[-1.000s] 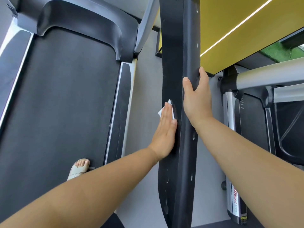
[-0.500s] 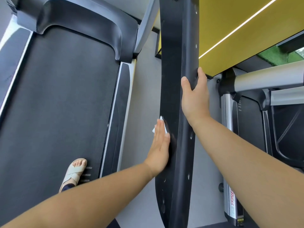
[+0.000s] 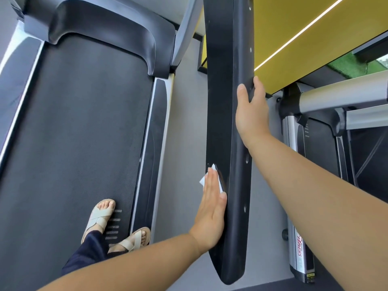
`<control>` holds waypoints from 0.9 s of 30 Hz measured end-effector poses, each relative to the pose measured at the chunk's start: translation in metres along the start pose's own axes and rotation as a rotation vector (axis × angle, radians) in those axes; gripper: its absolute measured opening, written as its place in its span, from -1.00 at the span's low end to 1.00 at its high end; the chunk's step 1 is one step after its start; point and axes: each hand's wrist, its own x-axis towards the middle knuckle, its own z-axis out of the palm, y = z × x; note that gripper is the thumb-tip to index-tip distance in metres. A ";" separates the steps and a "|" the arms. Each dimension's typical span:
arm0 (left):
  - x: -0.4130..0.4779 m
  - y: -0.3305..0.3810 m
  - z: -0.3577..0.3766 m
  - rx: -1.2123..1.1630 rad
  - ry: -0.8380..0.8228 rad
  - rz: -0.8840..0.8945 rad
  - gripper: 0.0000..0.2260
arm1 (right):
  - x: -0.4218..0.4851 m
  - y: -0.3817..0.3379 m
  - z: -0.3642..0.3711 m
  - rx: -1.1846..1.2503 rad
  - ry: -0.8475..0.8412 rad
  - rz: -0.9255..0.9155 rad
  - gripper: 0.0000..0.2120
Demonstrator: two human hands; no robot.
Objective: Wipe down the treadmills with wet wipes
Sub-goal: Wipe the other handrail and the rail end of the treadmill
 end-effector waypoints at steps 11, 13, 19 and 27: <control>0.011 0.009 -0.003 0.004 0.011 -0.002 -0.50 | -0.082 0.043 -0.020 0.008 -0.127 0.005 -0.44; -0.010 0.004 0.003 -0.001 -0.010 0.016 -0.41 | -0.097 0.051 -0.023 -0.003 -0.150 0.023 -0.46; -0.017 0.002 0.003 0.007 -0.028 0.028 -0.46 | -0.103 0.054 -0.015 0.022 -0.057 -0.007 -0.49; -0.009 0.003 0.007 0.067 0.024 0.152 -0.46 | -0.102 0.059 -0.015 0.068 -0.040 -0.013 -0.52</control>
